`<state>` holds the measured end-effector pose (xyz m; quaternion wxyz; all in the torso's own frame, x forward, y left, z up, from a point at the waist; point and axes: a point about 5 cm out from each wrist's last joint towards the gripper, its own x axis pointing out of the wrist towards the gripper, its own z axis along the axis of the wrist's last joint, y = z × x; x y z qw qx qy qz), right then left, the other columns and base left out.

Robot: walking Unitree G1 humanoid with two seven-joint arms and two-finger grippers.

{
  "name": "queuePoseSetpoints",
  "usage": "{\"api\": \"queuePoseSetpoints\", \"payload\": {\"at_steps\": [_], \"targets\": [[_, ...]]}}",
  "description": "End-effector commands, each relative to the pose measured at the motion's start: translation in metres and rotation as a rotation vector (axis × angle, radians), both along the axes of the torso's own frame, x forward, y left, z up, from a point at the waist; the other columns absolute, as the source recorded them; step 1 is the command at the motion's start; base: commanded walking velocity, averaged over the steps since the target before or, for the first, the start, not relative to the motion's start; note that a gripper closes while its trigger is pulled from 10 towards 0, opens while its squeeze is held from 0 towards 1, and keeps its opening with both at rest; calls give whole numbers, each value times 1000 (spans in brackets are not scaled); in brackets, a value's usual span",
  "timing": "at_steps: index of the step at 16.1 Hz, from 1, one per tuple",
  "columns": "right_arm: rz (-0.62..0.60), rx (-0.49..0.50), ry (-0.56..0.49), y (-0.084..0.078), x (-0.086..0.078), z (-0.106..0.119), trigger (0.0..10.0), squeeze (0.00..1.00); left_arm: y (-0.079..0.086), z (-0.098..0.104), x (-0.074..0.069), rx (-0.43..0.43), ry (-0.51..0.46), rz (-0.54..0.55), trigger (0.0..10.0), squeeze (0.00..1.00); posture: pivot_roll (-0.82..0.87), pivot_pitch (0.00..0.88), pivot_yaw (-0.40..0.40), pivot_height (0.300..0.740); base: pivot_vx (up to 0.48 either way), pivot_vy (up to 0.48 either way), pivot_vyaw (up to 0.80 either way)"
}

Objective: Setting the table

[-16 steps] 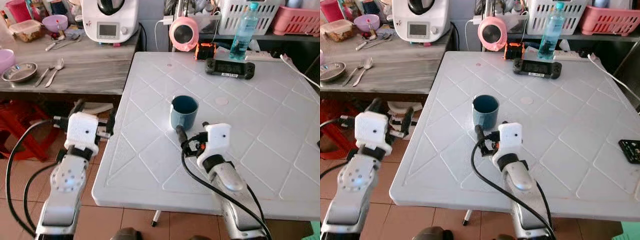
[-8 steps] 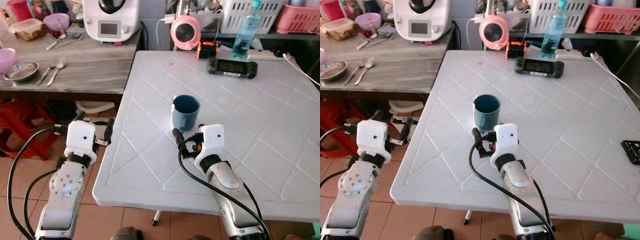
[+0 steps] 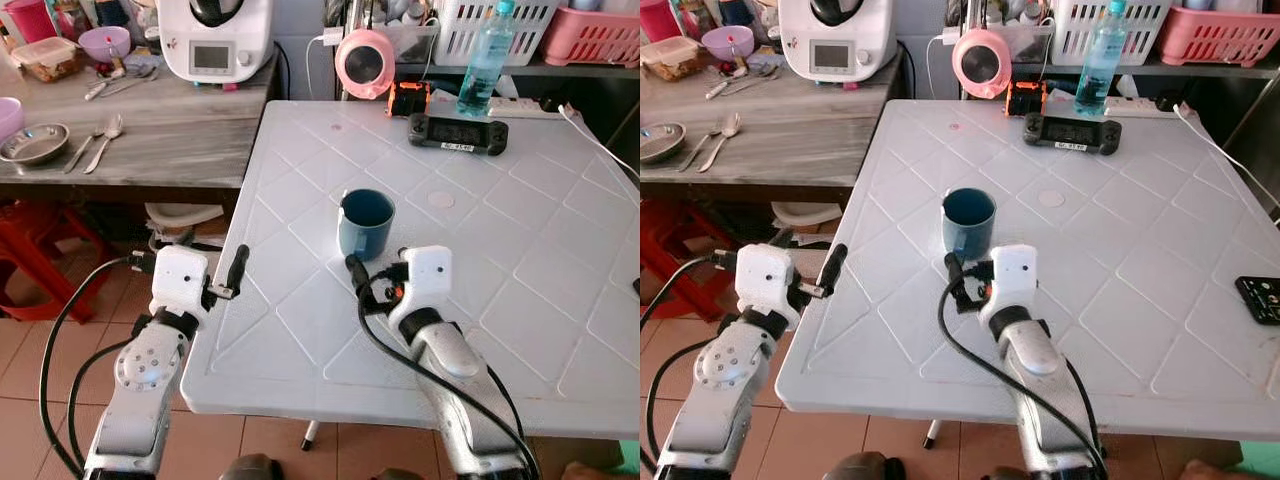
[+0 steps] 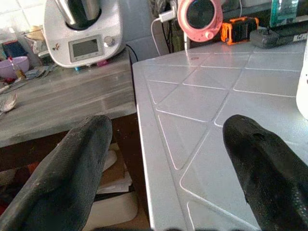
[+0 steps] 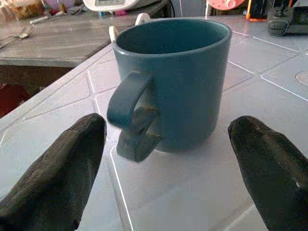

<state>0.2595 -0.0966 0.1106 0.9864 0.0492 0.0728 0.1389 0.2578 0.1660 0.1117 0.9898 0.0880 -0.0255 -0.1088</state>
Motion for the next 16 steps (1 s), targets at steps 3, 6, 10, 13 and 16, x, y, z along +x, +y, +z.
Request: {"api": "queuePoseSetpoints", "payload": {"at_steps": [3,6,10,13,16], "targets": [[37,11,36,11,13,3,10000,0,-4,1,6,-18,3,-2,10000,0,-25,0,15,740,0,0,0],[12,-5,63,9,17,2,10000,0,-7,2,7,-28,0,-9,10000,0,-27,0,13,740,0,0,0],[-46,-20,94,-1,15,-3,0,0,-9,1,8,-37,0,-11,10000,0,-32,0,11,740,0,0,0],[-152,-51,67,-20,16,1,0,0,-9,1,9,-42,2,-7,10000,0,-37,0,10,740,0,0,0],[-174,-74,57,-28,18,2,4784,0,-9,0,11,-40,4,-8,10000,0,-41,0,15,740,0,0,0]]}}
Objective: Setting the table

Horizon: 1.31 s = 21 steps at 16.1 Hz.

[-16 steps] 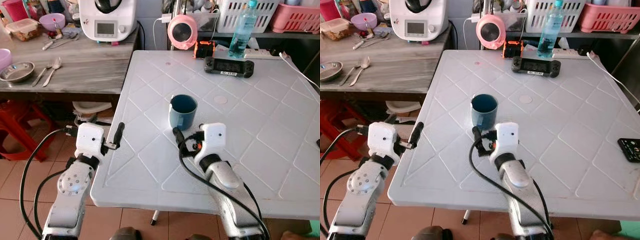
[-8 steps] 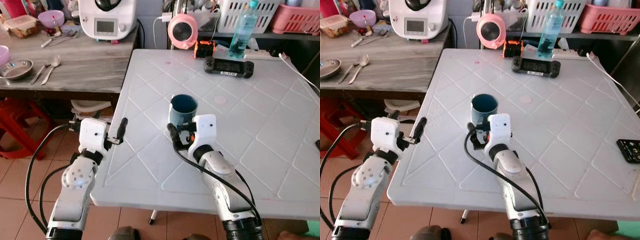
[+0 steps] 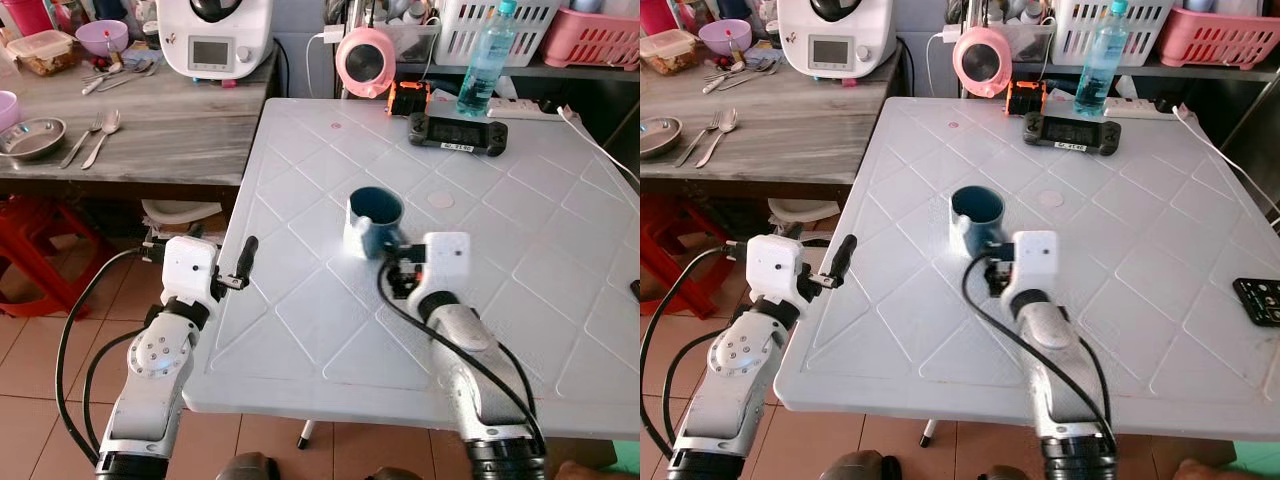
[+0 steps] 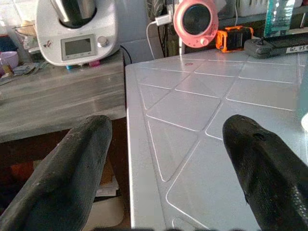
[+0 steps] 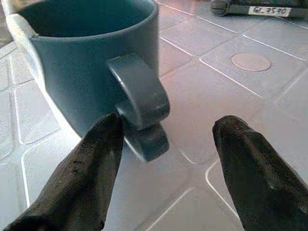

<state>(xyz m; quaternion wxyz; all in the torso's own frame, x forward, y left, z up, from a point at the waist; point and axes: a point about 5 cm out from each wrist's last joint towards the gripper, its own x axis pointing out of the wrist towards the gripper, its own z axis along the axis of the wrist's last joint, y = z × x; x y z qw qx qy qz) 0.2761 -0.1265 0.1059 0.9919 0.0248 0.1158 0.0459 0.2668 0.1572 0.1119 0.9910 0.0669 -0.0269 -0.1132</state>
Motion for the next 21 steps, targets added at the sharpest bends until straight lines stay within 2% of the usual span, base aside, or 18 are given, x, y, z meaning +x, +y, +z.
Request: {"api": "queuePoseSetpoints", "payload": {"at_steps": [1,5,8,9,10,11,21], "targets": [[10,-1,-28,2,1,6,9843,0,0,0,2,2,1,2,10000,0,-41,0,16,740,0,0,0],[91,-6,-36,11,8,9,10000,0,1,1,5,11,3,10,10000,0,-34,0,21,740,0,0,0],[109,-13,-45,6,14,12,10000,0,1,1,5,14,3,12,10000,0,-33,0,21,740,0,0,0],[116,-17,-51,4,16,14,9176,0,1,1,5,16,3,13,10000,0,-33,0,20,740,0,0,0],[126,-22,-57,3,18,16,1647,0,1,1,5,19,4,15,10000,0,-33,0,21,740,0,0,0],[125,-21,-57,2,19,17,0,0,1,1,6,19,4,15,10000,0,-33,0,22,740,0,0,0],[106,16,-46,0,19,13,0,0,0,1,7,25,10,16,10000,0,-35,0,25,740,0,0,0]]}}
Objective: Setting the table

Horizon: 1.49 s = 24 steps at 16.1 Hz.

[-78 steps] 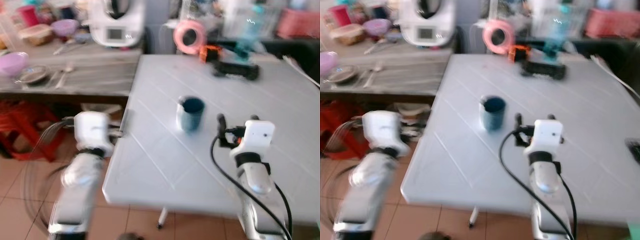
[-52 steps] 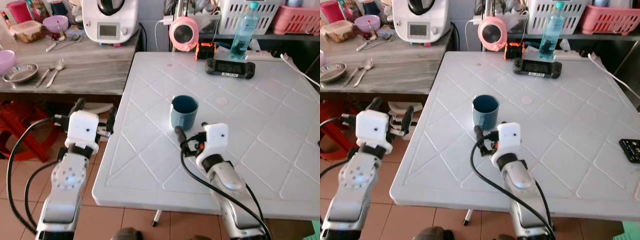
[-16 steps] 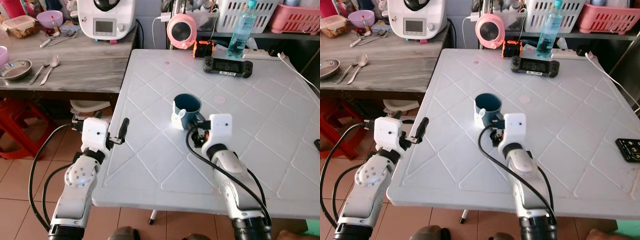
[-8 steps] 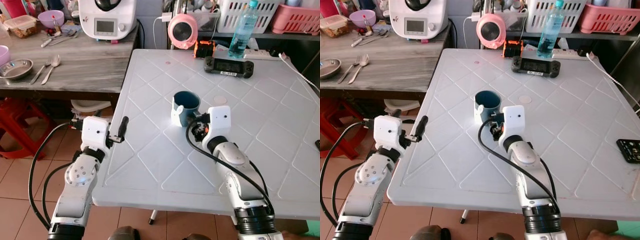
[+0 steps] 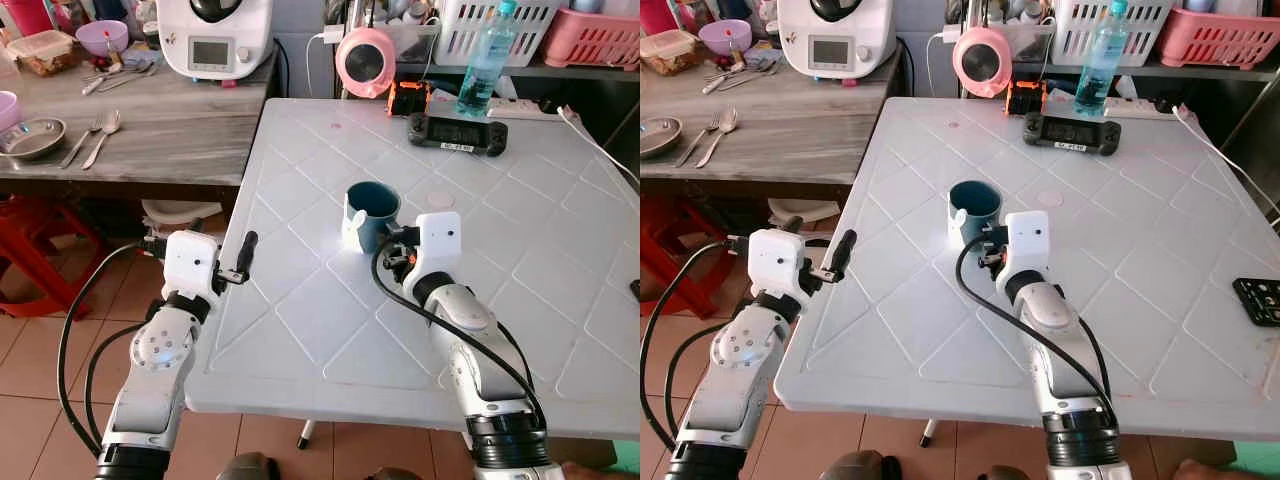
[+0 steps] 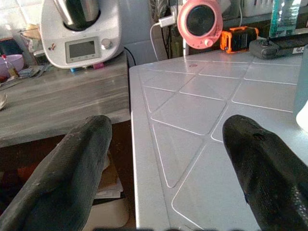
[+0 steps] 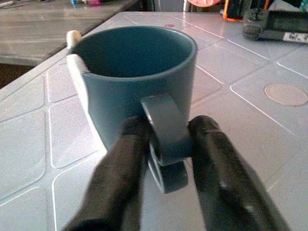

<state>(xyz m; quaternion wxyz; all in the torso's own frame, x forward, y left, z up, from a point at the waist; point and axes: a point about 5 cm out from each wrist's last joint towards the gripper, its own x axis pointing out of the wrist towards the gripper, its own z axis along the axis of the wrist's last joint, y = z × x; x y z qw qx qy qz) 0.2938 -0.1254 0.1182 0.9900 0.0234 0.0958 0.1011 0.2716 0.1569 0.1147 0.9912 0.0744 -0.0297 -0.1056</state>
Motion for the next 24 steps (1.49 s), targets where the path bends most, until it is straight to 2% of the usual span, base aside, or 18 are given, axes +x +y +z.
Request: {"api": "queuePoseSetpoints", "payload": {"at_steps": [1,3,4,5,6,9,10,11,12,15,24], "targets": [[-13,12,-6,-2,2,2,0,0,0,-2,2,12,17,2,10000,0,-35,0,26,740,0,0,0],[-29,44,3,-1,4,2,0,0,0,-2,3,14,17,5,10000,0,-35,0,27,740,0,0,0],[-31,50,2,0,5,3,4078,0,0,-2,3,16,18,8,10000,0,-35,0,27,740,0,0,0],[-33,51,2,1,5,3,10000,812,0,-2,3,17,18,9,10000,0,-35,0,27,740,0,0,0],[-31,54,1,1,5,3,10000,1000,0,-2,4,18,18,10,10000,0,-36,0,27,740,0,0,0],[-31,33,-5,-2,6,4,10000,1000,0,-2,4,21,21,14,10000,0,-38,0,27,740,0,0,0],[-33,26,-3,-4,7,4,10000,965,0,-2,5,22,21,16,10000,0,-39,0,28,740,0,0,0],[-33,14,-6,-5,8,4,10000,776,0,-3,5,23,23,15,10000,0,-38,0,27,740,0,0,0],[-40,5,-4,-7,9,4,10000,4,0,-3,5,23,23,17,10000,0,-38,0,27,740,0,0,0],[-25,-8,4,-10,12,6,10000,0,1,-3,6,26,28,24,10000,0,-38,0,28,740,0,0,0],[139,-73,28,-15,21,6,10000,0,4,-6,7,46,48,45,10000,0,-33,0,30,740,0,0,0]]}}
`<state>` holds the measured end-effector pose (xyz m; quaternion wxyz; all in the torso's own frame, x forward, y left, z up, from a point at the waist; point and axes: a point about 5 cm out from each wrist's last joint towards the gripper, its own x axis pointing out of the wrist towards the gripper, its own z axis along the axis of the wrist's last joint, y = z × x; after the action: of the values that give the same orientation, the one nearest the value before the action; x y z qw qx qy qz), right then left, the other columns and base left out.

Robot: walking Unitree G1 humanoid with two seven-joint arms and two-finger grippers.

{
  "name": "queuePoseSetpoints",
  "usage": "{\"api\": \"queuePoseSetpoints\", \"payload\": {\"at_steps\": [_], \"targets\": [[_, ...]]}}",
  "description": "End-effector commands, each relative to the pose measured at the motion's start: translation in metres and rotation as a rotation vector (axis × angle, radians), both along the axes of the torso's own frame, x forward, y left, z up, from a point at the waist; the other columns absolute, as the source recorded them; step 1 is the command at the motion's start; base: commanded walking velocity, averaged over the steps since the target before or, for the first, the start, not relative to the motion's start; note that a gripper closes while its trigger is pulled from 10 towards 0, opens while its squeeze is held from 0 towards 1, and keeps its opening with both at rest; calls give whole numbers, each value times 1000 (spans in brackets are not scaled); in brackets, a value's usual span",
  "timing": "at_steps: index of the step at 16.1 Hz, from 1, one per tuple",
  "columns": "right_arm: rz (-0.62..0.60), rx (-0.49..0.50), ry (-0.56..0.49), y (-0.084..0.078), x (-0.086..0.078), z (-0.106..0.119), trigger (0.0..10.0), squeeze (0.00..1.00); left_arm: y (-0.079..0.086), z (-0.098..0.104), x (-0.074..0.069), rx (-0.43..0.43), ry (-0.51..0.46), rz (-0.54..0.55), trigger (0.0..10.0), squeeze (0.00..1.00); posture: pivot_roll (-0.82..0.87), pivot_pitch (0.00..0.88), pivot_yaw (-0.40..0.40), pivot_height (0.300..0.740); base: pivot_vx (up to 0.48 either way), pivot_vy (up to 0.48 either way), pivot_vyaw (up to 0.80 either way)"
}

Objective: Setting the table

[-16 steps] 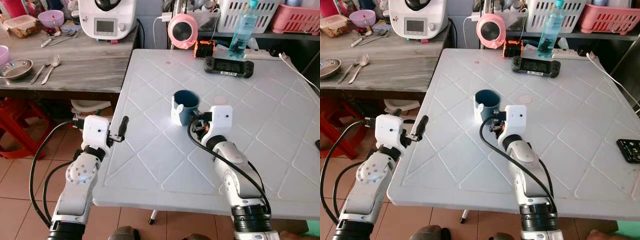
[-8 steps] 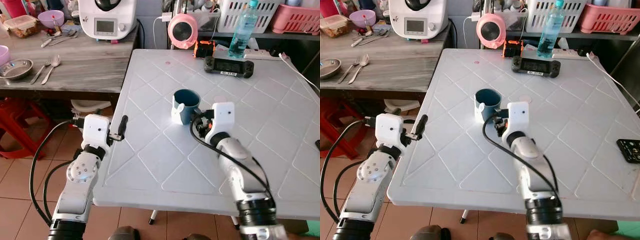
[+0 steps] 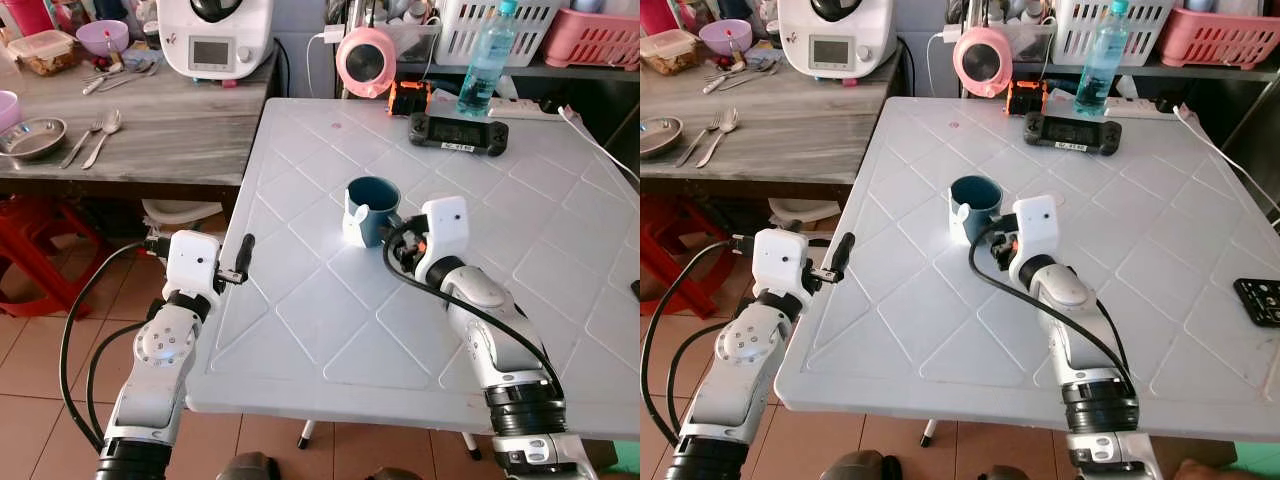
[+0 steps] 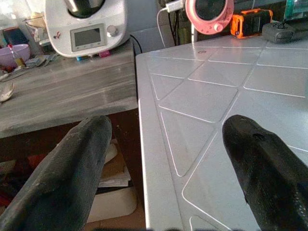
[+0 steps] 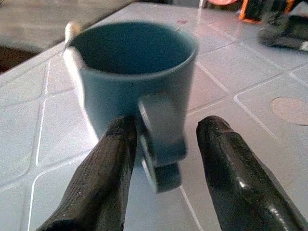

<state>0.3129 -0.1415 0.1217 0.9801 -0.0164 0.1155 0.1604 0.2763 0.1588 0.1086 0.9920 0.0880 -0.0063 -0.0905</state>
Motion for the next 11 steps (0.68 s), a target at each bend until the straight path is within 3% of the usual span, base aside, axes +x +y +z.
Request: {"api": "queuePoseSetpoints", "payload": {"at_steps": [1,2,3,7,11], "targets": [[25,-10,-3,0,2,3,10000,0,2,0,3,16,8,12,10000,0,-33,0,30,740,0,0,0],[39,-21,-5,-2,3,3,3647,0,3,0,2,17,10,14,10000,0,-34,0,30,740,0,0,0],[43,-27,-2,-4,4,3,2392,0,3,0,2,17,11,14,10000,0,-35,0,31,740,0,0,0],[90,-86,-27,-5,6,3,1843,0,3,-1,3,18,12,18,10000,0,-34,0,31,740,0,0,0],[117,-133,-57,-3,6,3,2588,0,4,-1,3,20,15,23,10000,0,-32,0,30,740,0,0,0]]}}
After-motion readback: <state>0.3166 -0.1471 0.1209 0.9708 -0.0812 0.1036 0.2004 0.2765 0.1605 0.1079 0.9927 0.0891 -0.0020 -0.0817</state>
